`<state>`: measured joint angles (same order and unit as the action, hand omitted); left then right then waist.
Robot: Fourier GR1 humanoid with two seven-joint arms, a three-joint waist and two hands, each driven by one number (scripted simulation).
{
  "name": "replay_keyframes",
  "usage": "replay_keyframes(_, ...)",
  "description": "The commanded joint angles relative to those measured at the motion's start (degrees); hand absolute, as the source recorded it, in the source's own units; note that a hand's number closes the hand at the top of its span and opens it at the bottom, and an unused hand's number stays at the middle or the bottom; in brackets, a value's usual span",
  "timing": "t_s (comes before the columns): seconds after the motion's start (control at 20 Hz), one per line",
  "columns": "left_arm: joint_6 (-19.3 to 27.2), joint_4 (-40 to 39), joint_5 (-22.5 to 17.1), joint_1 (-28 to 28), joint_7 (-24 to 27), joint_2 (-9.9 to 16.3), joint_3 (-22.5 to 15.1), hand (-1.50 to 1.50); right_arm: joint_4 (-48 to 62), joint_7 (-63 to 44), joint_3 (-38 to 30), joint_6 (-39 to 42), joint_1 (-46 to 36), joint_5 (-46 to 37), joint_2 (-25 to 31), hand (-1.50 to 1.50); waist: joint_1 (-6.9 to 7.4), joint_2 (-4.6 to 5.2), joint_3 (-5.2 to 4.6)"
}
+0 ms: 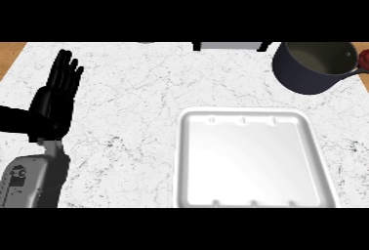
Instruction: Pick the bell pepper from the tray and place it in the pot
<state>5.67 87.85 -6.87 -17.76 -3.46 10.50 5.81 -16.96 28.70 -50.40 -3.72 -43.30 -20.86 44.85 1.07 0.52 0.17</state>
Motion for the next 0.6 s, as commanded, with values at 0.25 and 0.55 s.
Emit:
replay_keyframes(0.25, -0.01, 1.59, 0.15, 0.35, -1.24, -0.25, -0.43, 0.0, 4.0, 5.68, -5.17, 6.41, 7.29, 6.29, 8.2, -1.5, 0.5, 0.25, 0.15)
replay_keyframes(0.55, 0.06, -2.44, 0.51, -0.61, 1.67, -0.84, 0.32, 0.0, 5.24, 8.67, -6.25, 12.69, 12.86, 8.36, 12.05, -1.5, -0.15, 0.3, 0.16)
